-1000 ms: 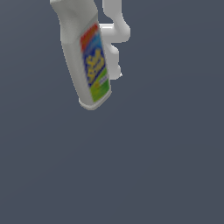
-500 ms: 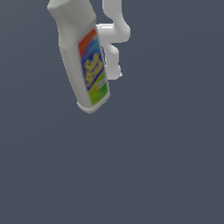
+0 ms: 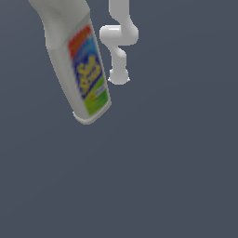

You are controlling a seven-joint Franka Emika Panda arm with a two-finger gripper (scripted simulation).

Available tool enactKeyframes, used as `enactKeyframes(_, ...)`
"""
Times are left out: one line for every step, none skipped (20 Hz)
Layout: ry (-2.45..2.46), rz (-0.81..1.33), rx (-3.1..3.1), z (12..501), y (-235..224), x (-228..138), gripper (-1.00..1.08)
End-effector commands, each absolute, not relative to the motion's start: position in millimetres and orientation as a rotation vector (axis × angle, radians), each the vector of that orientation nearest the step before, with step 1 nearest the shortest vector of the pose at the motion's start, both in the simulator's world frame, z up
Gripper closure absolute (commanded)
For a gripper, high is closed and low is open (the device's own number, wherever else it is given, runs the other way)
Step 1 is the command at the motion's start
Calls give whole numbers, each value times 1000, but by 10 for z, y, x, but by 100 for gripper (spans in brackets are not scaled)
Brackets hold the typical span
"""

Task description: Pick up the object and move it to a goal position.

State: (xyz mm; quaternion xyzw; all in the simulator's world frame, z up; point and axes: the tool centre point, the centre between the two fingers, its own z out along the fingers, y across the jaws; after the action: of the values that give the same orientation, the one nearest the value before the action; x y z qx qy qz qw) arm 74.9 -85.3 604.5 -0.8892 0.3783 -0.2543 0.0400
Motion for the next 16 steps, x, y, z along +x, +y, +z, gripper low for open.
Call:
enactKeyframes(1156,-800,-2714,6177,-899,803,108)
enactKeyframes(1156,-800,-2714,6193,-917,831,108)
enactKeyframes(1156,-800,-2714,6209,-934,859,108)
enactKeyframes(1156,-800,-2714,6224,-950,884,108)
enactKeyframes(1156,-800,-2714,6237,-964,907,108)
enactKeyframes(1156,-800,-2714,6250,-977,928,108)
enactKeyframes(1156,-800,-2714,6261,-988,947,108)
enactKeyframes(1156,-800,-2714,6271,-999,964,108)
enactKeyframes(1156,-800,-2714,6281,-1008,980,108)
enactKeyframes(1156,-800,-2714,6289,-1016,994,108)
enactKeyframes(1156,-800,-2714,6297,-1023,1006,108)
enactKeyframes(1156,-800,-2714,6303,-1029,1017,108)
enactKeyframes(1156,-800,-2714,6309,-1034,1027,108)
enactKeyframes(1156,-800,-2714,6315,-1038,1035,108)
enactKeyframes(1156,-800,-2714,6318,-1049,1043,108)
enactKeyframes(1156,-800,-2714,6322,-1052,1049,108)
